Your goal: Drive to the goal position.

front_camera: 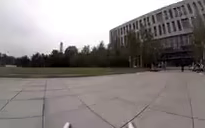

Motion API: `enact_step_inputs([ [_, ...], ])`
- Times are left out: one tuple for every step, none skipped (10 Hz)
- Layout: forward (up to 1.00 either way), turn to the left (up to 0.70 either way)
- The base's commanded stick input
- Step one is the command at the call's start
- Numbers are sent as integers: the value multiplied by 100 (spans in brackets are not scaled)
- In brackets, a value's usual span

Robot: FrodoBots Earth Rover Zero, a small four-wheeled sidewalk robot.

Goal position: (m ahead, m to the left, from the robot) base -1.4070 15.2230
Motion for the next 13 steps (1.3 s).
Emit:
enact_step_inputs([
  [0,85],
  [0,85],
  [0,85],
  [0,85],
  [0,85],
  [0,85],
  [0,85],
  [0,85],
  [0,85],
  [0,85],
  [0,85],
  [0,85],
  [0,85],
])
